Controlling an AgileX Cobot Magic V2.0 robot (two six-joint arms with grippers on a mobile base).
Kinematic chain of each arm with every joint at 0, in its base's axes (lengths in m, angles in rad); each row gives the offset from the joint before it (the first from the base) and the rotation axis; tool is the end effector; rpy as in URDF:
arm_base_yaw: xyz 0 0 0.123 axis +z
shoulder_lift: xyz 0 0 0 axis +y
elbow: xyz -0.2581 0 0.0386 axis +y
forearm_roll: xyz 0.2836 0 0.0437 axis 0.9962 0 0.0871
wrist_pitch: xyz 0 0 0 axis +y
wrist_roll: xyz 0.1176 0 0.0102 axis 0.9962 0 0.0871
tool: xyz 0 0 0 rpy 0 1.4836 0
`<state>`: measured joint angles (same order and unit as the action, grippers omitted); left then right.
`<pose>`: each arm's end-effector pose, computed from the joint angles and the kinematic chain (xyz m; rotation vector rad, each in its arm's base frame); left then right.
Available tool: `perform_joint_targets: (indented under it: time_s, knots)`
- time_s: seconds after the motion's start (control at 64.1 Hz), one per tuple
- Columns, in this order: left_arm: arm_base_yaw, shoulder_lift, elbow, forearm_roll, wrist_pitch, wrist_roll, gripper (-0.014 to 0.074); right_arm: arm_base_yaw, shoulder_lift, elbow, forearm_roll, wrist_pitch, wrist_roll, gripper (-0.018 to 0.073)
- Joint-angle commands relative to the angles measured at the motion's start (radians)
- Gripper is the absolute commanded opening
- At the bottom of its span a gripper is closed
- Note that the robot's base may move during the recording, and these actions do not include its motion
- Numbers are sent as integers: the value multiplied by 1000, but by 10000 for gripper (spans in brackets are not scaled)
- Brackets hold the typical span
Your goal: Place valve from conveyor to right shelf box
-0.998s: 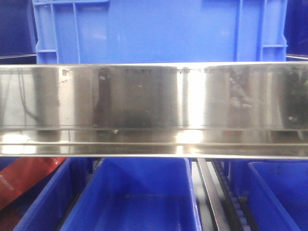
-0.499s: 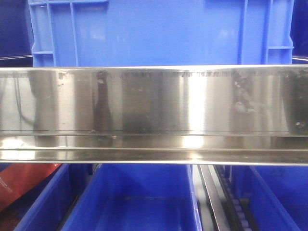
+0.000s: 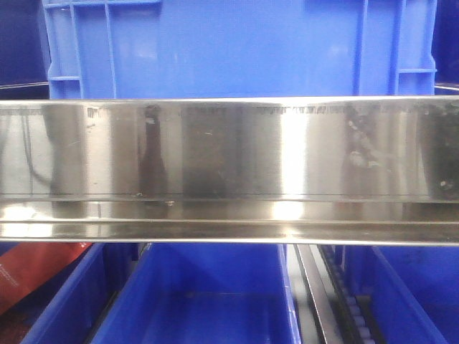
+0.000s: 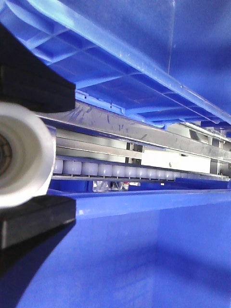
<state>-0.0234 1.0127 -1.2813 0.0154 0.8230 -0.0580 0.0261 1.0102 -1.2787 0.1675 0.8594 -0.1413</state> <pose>0.2632 -0.0048 0.4265 -0.0317 2.0378 -0.0330 0.2597 0.0217 0.4236 -0.1372 2.0611 0.1276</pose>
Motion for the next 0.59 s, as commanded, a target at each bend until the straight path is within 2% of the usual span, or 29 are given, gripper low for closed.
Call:
perform_joint_targets:
  time_s: [0.0,0.343,0.421,0.577]
  knots:
    - [0,-8,-10,-2,-56,-6,-111,-3,-13,-10,-6,-60,-6,-153]
    - [0,-8,-10,-2,-56,-6,-111,-3,-13,-10,-4,-60,-6,-153]
    - [0,-8,-10,-5,-89,-6,-111,-3,-13,-16,0,-65,-6,-153]
    - [-17,23,-97,-26,-113,67,-111,-1,-3,-100,95,-114,-6,-153]
